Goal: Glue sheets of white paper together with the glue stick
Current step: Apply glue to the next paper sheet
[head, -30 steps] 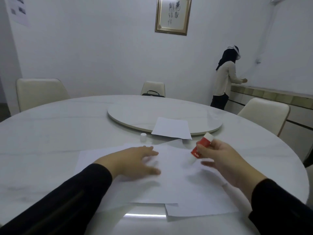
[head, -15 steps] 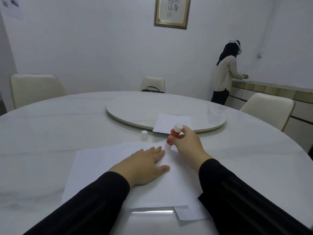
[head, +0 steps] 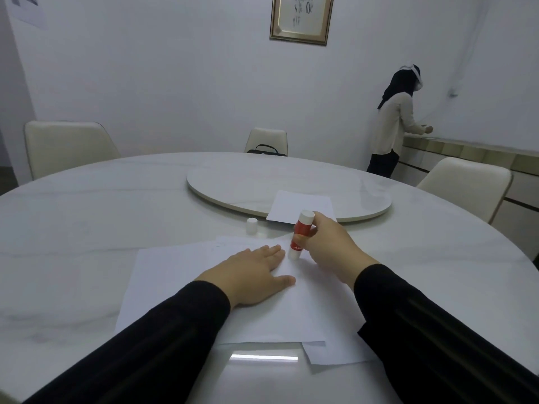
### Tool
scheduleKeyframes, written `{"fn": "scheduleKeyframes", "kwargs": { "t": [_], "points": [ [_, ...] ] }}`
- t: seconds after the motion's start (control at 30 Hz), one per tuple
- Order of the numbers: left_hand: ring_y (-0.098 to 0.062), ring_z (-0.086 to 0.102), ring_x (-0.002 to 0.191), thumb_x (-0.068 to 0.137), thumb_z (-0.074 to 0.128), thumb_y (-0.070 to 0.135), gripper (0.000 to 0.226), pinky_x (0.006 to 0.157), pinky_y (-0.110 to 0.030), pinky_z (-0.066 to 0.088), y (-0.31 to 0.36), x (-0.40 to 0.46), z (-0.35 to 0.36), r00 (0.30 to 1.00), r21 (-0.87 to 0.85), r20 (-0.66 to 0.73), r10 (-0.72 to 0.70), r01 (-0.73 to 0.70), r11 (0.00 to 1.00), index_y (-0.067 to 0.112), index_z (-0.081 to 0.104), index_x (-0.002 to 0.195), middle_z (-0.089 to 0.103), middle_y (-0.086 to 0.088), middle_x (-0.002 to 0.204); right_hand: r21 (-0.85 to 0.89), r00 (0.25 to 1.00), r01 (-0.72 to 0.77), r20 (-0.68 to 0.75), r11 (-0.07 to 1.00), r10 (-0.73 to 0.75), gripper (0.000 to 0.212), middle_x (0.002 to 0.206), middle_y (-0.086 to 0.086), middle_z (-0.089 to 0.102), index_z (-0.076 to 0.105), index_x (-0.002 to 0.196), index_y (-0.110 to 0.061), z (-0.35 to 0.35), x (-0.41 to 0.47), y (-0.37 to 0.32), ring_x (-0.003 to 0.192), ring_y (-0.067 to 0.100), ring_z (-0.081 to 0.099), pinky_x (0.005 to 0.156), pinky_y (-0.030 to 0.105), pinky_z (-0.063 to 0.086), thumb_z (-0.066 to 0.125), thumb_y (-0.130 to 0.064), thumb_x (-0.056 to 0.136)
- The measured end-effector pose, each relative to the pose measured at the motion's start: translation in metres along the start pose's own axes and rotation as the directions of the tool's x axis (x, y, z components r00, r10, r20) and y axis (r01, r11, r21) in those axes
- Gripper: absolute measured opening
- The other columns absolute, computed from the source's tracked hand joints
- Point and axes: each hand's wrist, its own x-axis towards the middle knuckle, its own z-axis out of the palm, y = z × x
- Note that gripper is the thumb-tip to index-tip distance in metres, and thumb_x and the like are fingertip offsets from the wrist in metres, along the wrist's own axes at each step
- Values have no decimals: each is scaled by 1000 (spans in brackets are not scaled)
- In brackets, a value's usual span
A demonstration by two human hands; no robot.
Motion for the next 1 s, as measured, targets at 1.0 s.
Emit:
{"fn": "scheduleKeyframes", "kwargs": {
  "t": [1.0],
  "points": [
    [-10, 3, 146, 92, 30, 61, 69, 118, -34, 4, 4, -6, -7, 997, 3, 24, -69, 69, 998, 32, 8, 150, 1, 15, 158, 327, 979, -2, 193, 945, -64, 16, 87, -2, 75, 68, 88, -21, -53, -135, 12, 77, 8, 66, 64, 12, 47, 67, -6, 81]
  ]
}}
